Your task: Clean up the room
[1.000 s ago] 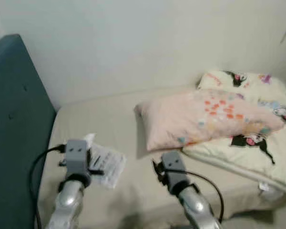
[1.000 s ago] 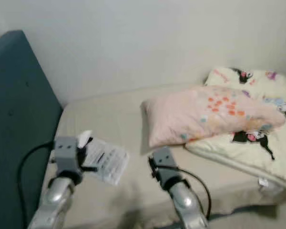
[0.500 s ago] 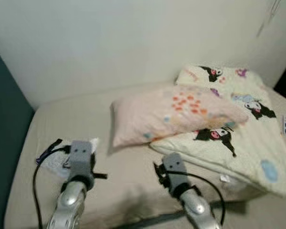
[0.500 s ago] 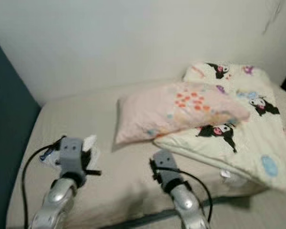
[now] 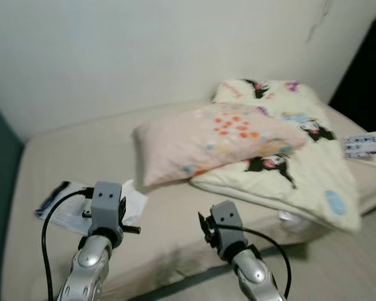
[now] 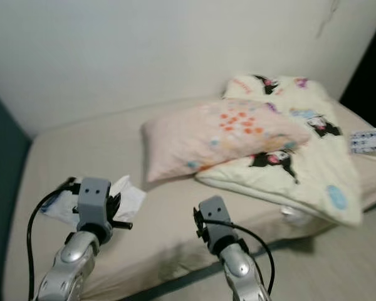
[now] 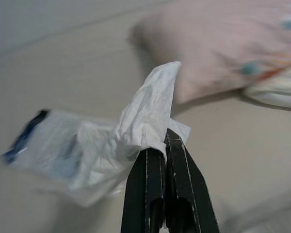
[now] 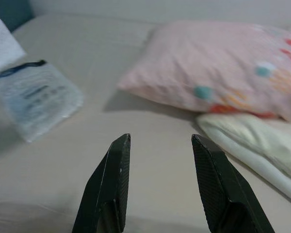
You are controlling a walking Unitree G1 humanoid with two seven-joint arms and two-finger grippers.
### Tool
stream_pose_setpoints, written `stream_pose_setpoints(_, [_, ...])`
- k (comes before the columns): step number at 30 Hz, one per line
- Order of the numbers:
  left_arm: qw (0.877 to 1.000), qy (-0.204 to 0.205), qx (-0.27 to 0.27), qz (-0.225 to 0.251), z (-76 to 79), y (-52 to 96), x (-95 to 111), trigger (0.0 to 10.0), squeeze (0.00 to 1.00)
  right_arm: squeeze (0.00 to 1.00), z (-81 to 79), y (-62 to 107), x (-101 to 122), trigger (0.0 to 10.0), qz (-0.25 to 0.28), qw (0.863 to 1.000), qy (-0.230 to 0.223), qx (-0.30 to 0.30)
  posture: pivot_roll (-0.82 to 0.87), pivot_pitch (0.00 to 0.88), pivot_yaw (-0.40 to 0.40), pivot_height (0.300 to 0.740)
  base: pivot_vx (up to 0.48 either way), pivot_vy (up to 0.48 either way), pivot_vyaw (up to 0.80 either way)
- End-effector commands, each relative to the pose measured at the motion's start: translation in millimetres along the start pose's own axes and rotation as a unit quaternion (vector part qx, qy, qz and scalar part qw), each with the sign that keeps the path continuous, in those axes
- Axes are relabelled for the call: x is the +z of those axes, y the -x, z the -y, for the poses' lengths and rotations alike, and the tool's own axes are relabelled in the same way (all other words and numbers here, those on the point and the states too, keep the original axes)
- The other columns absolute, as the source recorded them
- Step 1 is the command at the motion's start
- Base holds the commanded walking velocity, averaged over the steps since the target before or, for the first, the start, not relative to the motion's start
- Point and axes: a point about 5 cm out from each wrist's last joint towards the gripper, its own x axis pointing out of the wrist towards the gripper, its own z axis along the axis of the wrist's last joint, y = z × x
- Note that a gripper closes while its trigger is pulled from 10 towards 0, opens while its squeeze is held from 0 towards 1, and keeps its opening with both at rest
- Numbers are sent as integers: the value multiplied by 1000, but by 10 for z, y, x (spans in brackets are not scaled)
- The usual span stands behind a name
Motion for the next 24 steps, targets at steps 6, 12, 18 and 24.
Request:
stream_pose_setpoints(6, [999,-15,22,-22,-32,56,-179,10000,0,0,0,-6,-45,10000,-10,1000,19,1,12,106,-3,740,0,0,0])
stream_pose_setpoints(12, [998,-41,26,-35,-37,57,-232,10000,0,0,0,-23,-44,10000,-12,1000,21,1,17,108,-9,740,0,0,0])
stream_pose_setpoints(18, [999,-39,20,-30,-24,51,-218,10000,0,0,-13,-32,-31,10000,-9,1000,26,7,17,109,-7,740,0,0,533])
stream_pose_setpoints(24, [999,-43,15,-29,-2,50,-216,10000,0,0,-28,-17,-39,10000,-9,1000,24,9,16,112,-3,740,0,0,800])
